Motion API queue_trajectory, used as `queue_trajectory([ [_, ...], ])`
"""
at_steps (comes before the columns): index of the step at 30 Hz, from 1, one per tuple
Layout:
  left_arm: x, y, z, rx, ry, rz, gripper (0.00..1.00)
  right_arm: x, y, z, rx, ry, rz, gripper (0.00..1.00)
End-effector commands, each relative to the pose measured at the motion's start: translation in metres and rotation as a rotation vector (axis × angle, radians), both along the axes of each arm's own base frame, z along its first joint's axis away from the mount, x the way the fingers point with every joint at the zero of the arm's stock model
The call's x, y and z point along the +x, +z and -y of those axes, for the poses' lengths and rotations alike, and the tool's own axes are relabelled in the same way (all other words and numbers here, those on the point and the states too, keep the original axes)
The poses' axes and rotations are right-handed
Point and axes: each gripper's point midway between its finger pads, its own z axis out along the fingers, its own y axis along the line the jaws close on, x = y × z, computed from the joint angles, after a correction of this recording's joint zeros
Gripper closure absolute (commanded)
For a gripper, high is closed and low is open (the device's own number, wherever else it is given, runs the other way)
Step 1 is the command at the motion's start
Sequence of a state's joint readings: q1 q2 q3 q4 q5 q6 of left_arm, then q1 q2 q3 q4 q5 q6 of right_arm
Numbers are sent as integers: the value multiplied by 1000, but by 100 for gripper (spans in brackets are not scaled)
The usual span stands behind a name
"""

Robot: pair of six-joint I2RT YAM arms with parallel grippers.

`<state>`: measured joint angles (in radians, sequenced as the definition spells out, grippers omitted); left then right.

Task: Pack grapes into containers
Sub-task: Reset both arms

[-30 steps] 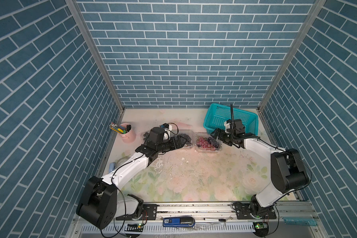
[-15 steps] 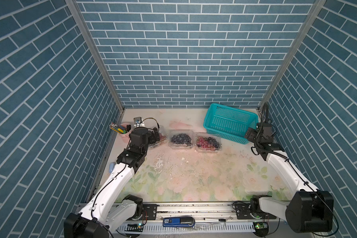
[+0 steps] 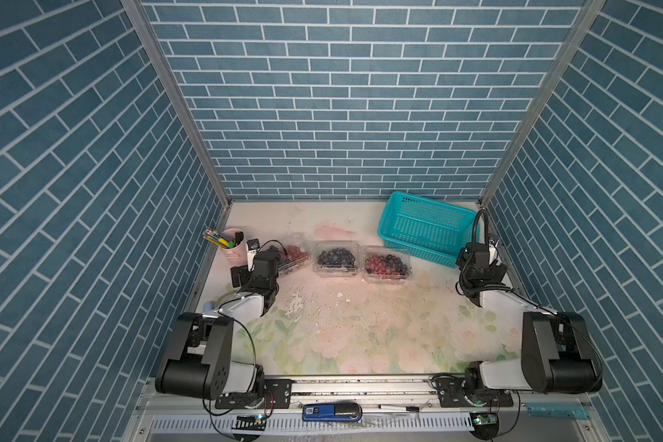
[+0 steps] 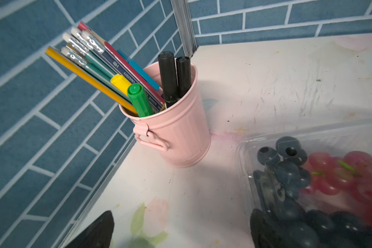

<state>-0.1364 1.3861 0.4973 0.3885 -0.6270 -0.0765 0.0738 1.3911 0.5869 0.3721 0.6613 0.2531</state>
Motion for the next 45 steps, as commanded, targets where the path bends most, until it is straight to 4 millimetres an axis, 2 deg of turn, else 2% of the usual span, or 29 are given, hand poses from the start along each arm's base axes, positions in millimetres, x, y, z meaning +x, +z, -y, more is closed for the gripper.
queue_trajectory([
  [1, 10, 23, 4, 50, -70, 125, 0, -10, -7, 5, -112, 16, -26, 1],
  [5, 17, 14, 16, -33, -158, 201, 0, -11, -9, -5, -118, 102, 43, 1],
  [6, 18, 9, 15, -35, -156, 202, 0, -11, -9, -5, -119, 102, 40, 1],
  [9, 21, 9, 15, -47, -163, 198, 1, -11, -7, -14, -103, 162, 76, 1],
  [13, 24, 5, 20, -50, -194, 183, 0, -12, -5, -34, -69, 282, 183, 1],
  [17, 34, 0, 28, -58, -237, 134, 0, -9, -15, -36, -72, 291, 195, 1],
  [21, 31, -1, 32, -58, -271, 162, 1, -5, -18, -46, -79, 352, 187, 1],
  [23, 28, -5, 26, -51, -235, 193, 0, -5, -20, -47, -66, 357, 181, 1],
  [28, 27, -7, 26, -59, -238, 176, 0, 1, -26, -43, -30, 361, 152, 1],
  [31, 27, -7, 26, -58, -238, 179, 1, 13, -37, -41, -29, 368, 127, 1],
  [32, 27, -6, 26, -58, -238, 184, 0, 11, -41, -42, 1, 365, 82, 1],
  [34, 27, -6, 26, -58, -238, 182, 1, 12, -39, -36, 2, 350, 101, 1],
  [45, 27, -6, 26, -54, -238, 184, 0, 13, -41, -36, 16, 352, 90, 1],
])
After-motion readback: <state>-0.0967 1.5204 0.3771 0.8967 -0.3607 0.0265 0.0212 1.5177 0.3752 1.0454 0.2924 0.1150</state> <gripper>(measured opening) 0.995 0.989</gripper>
